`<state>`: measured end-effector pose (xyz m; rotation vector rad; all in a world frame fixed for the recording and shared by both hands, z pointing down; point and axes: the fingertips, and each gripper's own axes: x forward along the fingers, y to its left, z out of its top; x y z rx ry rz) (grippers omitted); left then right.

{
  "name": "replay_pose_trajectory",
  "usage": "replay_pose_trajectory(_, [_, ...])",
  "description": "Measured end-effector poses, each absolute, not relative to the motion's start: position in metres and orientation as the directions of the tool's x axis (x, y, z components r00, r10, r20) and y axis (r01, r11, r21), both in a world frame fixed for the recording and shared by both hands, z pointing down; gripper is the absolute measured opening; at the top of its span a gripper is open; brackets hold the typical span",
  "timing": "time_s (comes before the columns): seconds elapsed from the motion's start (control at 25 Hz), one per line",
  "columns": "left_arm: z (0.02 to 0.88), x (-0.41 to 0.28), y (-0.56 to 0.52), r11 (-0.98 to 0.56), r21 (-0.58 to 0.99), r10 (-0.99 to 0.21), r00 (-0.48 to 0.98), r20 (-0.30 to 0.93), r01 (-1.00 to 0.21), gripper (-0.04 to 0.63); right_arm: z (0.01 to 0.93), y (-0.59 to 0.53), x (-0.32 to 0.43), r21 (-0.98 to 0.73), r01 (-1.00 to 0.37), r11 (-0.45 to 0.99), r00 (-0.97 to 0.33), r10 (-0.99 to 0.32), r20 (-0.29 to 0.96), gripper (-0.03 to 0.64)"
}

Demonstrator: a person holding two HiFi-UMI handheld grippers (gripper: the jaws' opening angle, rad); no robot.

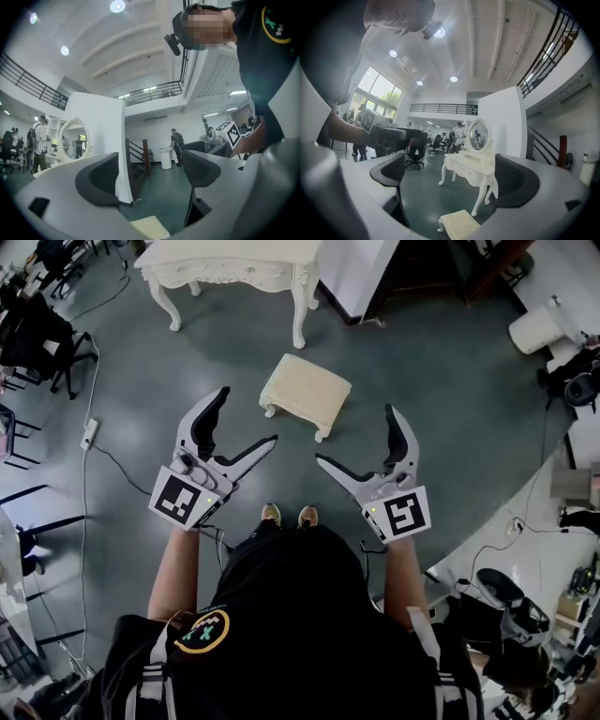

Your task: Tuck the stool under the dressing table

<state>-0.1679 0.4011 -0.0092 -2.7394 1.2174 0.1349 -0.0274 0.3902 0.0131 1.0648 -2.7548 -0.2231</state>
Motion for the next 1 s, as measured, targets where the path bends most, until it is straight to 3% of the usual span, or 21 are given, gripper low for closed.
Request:
replay_pose_trajectory(0.28, [-0.013,-0.156,0.404,-0.664,-0.118,-0.729,0.674,-0.122,-0.739,0.482,0.014,0.389,-0.025,0.189,-0.668,0.72,-0.717,-0.69,0.098,0.6])
replay_pose_trajectory(0.72, [-0.005,-0.147,0.394,-0.652,-0.037,-0.749,0.651,-0.126,-0.757,0.482,0.02,0.385,0.002,0.195,-0.68,0.707,-0.699,-0.705,0.116,0.6])
replay_pose_trajectory(1.0, [0.009,-0.129,0.387,-0.64,-0.088,-0.756,0.646,-0.104,-0.763,0.482,0.027,0.381,0.033,0.182,-0.676,0.714,-0.706,-0.698,0.118,0.599])
